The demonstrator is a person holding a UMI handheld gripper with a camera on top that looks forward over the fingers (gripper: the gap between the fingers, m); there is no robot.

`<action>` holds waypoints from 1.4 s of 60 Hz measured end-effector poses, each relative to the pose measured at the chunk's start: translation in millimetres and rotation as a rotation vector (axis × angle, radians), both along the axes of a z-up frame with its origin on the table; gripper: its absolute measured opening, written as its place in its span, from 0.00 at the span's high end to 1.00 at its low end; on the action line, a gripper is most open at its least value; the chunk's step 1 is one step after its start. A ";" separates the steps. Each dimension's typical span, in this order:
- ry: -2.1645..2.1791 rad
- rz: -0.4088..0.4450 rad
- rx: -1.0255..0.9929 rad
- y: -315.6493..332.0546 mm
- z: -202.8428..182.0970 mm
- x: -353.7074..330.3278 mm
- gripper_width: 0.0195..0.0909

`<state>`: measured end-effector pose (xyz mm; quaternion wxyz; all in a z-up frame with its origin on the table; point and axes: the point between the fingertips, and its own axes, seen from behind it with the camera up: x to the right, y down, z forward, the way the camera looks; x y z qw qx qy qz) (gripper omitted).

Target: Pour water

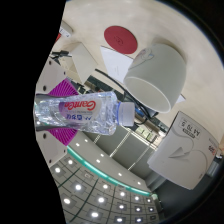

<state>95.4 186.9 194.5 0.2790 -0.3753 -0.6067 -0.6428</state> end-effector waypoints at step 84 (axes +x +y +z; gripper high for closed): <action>2.142 -0.166 -0.292 -8.6 -101.7 -14.7 0.70</action>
